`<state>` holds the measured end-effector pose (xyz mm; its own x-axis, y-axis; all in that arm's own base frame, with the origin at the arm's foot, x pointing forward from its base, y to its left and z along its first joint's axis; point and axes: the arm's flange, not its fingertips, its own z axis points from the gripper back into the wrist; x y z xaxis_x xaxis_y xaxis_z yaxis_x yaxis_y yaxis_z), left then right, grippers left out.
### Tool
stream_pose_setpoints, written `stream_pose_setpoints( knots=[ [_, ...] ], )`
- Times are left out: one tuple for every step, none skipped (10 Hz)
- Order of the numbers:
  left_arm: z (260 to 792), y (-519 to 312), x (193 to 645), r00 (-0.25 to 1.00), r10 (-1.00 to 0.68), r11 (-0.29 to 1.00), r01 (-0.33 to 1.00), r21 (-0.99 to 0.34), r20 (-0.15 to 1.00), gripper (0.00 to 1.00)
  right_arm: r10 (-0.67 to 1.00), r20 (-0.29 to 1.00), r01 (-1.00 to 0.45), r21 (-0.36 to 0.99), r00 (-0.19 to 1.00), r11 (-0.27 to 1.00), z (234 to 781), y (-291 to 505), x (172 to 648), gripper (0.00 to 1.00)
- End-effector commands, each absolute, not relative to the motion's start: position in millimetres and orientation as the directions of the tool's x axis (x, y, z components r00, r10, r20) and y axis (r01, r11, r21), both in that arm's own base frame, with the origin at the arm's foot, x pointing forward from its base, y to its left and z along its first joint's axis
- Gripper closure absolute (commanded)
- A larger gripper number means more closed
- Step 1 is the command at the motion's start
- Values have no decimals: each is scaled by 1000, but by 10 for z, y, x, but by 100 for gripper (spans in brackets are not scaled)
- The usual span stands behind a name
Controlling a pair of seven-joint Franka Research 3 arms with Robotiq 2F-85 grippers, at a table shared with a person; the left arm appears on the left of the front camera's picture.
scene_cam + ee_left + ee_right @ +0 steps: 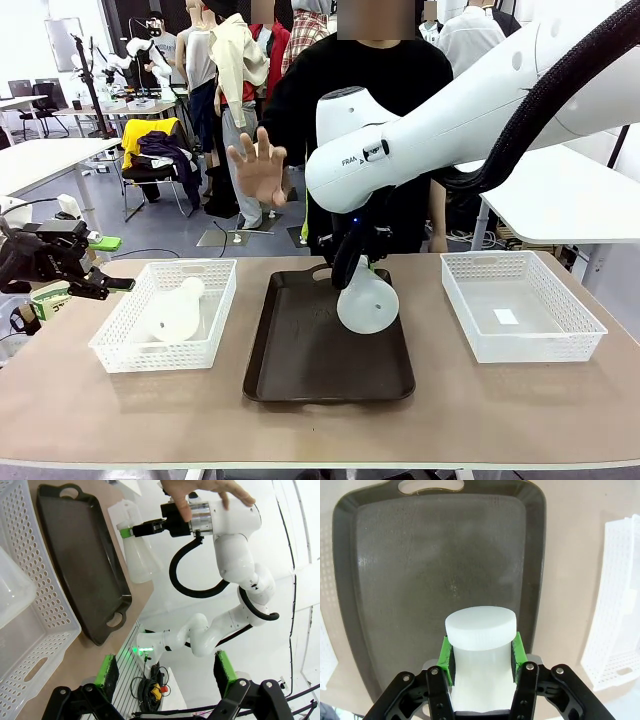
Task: Prepare the laboratory tools.
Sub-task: Place the picked Big flask upright in the Handle tray as instructed by the person.
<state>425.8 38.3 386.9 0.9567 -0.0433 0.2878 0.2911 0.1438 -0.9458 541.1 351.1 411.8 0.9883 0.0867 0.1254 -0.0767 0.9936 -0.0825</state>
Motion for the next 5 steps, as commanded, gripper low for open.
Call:
stream_pose_setpoints(
  knots=[
    [3879, 398, 4249, 956, -48, 155, 294, -943, 290, 0, 87, 127, -77, -82, 988, 994, 4126, 3508, 5409, 100],
    [3879, 398, 4249, 956, -48, 155, 294, -943, 290, 0, 87, 127, -77, -82, 988, 994, 4126, 3508, 5409, 100],
    [3879, 398, 4249, 956, -48, 155, 294, -943, 290, 0, 87, 127, -77, -82, 988, 994, 4126, 3508, 5409, 100],
    [3879, 398, 4249, 956, -48, 155, 294, -943, 290, 0, 87, 127, -77, -82, 988, 994, 4126, 3508, 5409, 100],
    [3879, 398, 4249, 956, -48, 155, 294, -943, 290, 0, 87, 127, -77, -82, 988, 994, 4126, 3508, 5409, 100]
  ],
)
